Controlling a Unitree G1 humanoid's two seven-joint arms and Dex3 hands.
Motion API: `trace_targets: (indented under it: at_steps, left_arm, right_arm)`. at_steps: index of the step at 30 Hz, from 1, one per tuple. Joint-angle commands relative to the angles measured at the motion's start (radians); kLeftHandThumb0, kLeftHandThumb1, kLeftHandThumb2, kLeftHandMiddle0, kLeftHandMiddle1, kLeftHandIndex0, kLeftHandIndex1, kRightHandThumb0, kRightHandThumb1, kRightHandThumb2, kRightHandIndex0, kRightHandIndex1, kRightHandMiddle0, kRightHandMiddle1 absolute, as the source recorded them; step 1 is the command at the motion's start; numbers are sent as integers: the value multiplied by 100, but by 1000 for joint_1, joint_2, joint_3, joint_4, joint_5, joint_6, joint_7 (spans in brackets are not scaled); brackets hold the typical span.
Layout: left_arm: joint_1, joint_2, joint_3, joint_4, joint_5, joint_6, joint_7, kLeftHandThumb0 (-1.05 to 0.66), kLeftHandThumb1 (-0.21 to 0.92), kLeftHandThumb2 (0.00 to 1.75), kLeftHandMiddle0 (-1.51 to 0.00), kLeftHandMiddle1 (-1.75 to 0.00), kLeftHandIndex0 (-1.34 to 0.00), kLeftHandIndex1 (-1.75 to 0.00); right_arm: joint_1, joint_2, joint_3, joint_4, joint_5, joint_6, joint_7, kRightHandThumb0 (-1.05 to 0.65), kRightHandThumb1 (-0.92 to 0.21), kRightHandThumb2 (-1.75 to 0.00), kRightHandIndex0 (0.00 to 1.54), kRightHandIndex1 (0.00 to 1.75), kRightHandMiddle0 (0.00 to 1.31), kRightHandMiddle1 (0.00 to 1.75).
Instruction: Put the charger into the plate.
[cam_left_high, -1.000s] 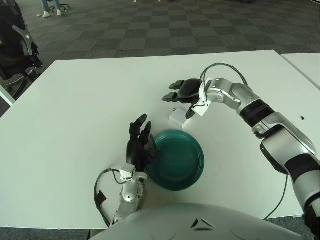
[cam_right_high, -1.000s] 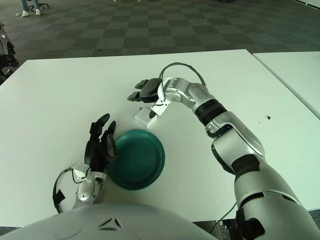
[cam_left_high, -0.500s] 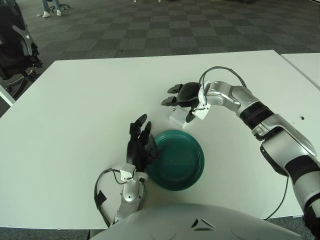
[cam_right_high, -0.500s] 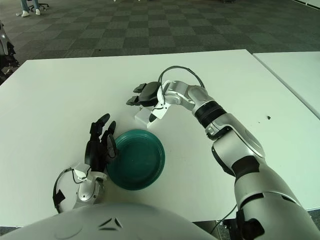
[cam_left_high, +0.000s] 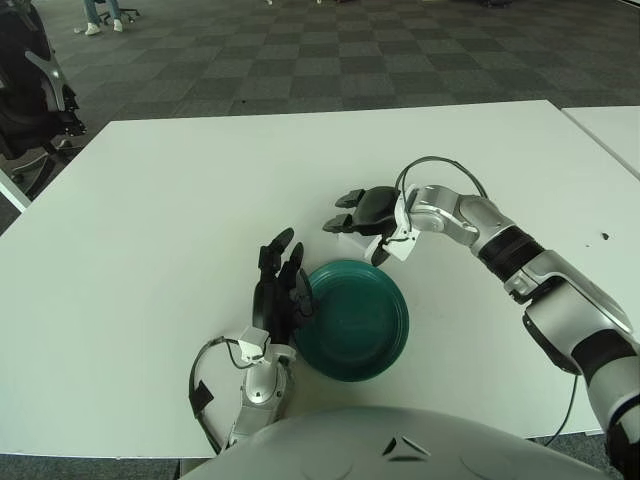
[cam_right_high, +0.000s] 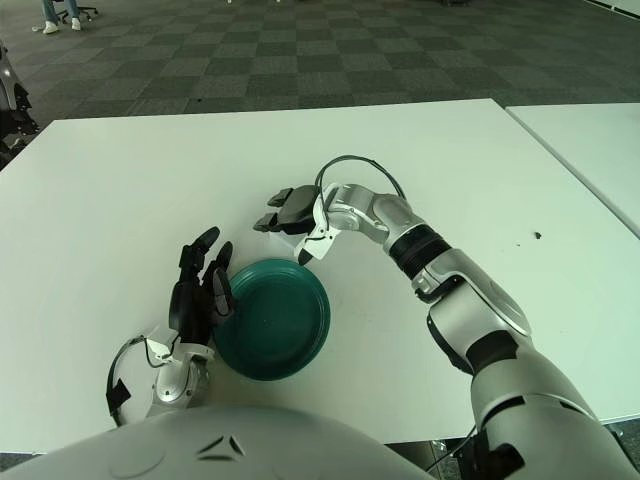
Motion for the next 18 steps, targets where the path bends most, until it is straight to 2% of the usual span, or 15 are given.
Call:
trace_targets:
  at_steps: [1,5,11,18]
  left_arm:
    - [26,-86,-23,24,3,27,10,-92,92,97,-49,-1,0,-73]
    - [25,-90,-18,25,39,34,48,-92,92,98,-49,-1,0,-74]
    - [22,-113,1,39,122,16,163,-91,92,99,-49,0,0,-80]
    - [19,-121,8,60,151,-52,250,-91,92,100,-53,-3,-2,-86]
  right_arm:
    - [18,-13,-14,-26,1,25,4,-105,-92,-49,0,0,0,0]
    - [29,-12,-15,-31,-1,38,-4,-105,-92,-50,0,0,0,0]
    - [53,-20,-12,-12,-12,38,-40,-105,-92,-49,0,0,0,0]
    - [76,-8,6,43,-53,68,-117,-105,-92,-47,0,0,0,0]
